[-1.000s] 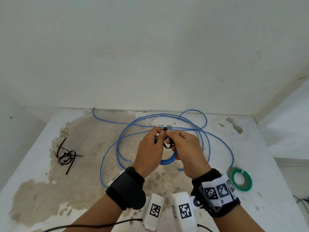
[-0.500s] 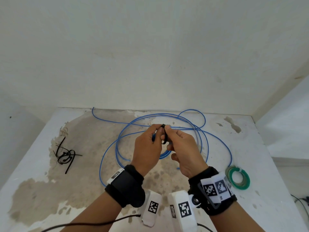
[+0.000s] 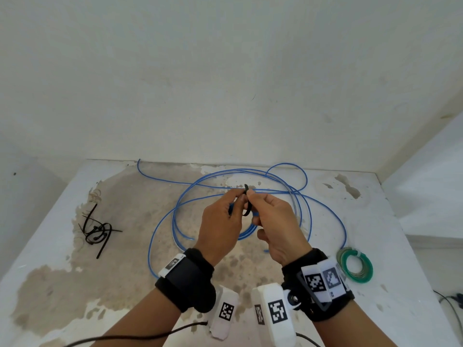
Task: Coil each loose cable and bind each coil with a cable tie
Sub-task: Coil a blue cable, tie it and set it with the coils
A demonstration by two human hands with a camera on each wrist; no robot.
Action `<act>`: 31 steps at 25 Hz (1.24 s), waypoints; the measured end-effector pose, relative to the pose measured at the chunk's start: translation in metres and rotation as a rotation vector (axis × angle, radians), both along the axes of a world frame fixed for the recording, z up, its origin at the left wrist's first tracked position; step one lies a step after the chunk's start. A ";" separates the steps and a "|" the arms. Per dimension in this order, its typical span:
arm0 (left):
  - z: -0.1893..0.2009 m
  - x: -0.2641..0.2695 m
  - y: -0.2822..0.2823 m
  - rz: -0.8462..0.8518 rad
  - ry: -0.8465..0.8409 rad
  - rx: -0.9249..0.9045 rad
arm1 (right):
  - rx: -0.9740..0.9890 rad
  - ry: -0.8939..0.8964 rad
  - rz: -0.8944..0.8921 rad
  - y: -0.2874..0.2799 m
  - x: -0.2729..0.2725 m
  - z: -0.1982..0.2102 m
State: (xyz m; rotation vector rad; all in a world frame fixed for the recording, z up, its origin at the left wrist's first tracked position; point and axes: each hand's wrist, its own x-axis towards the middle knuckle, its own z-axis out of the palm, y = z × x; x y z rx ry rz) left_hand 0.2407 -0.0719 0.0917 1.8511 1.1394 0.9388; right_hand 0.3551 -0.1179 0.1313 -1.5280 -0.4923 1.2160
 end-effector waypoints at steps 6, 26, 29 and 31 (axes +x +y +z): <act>0.003 -0.004 -0.008 -0.134 -0.011 -0.246 | -0.056 -0.200 0.146 0.012 0.027 0.001; 0.014 -0.005 -0.007 -0.152 -0.154 -0.464 | 0.146 -0.372 0.102 0.032 0.032 -0.007; 0.017 -0.006 -0.007 -0.185 -0.167 -0.467 | 0.141 -0.383 0.051 0.038 0.035 -0.010; 0.016 -0.007 -0.008 -0.215 -0.160 -0.477 | 0.141 -0.389 -0.001 0.044 0.040 -0.011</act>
